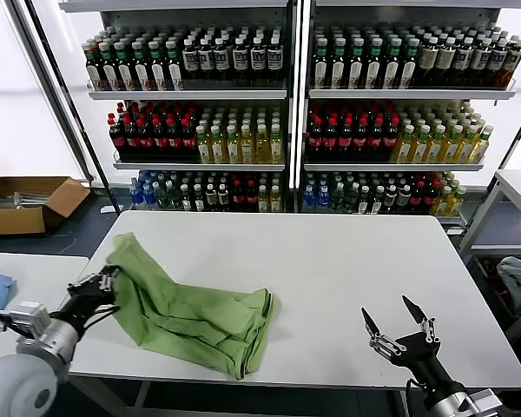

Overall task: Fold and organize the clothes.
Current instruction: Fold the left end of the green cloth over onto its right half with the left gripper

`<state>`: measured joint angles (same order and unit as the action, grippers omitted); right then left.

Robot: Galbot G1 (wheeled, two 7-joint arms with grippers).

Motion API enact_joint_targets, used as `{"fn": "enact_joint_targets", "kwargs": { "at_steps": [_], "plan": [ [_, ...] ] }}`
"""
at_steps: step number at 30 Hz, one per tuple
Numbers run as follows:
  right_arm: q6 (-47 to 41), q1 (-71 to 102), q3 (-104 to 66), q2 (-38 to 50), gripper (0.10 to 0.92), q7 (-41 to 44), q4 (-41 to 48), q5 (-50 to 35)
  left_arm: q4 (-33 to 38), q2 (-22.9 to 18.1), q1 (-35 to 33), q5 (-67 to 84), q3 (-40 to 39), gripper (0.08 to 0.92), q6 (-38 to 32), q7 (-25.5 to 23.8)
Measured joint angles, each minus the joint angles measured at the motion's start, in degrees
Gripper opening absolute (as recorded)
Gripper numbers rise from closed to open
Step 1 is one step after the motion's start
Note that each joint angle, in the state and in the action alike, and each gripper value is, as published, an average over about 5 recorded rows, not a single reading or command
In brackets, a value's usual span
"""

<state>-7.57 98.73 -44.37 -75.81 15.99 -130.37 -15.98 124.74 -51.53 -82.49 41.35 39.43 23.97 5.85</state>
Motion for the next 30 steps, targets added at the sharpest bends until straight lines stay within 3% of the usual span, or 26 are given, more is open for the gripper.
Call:
{"fn": "enact_joint_targets", "kwargs": {
  "at_steps": [10,21,30],
  "plan": [
    [-0.6,-0.5,1.3,-0.5,0.823,-0.2,0.0,1.0,2.2,-3.7,1.1,-5.9,-14.6,0.096,-0.4,1.0],
    [-1.2,-0.9,2.5,-1.1,0.823,-0.3,0.1,2.5,-2.1,-9.4,5.2,-7.6,-28.2,0.108,1.6,4.5],
    [-1.2,-0.9,3.3,-2.0,0.823,-0.1,0.5,3.5,-5.3,-14.5,8.7,-8.1,-34.7,0.341,3.3,7.3]
  ]
}}
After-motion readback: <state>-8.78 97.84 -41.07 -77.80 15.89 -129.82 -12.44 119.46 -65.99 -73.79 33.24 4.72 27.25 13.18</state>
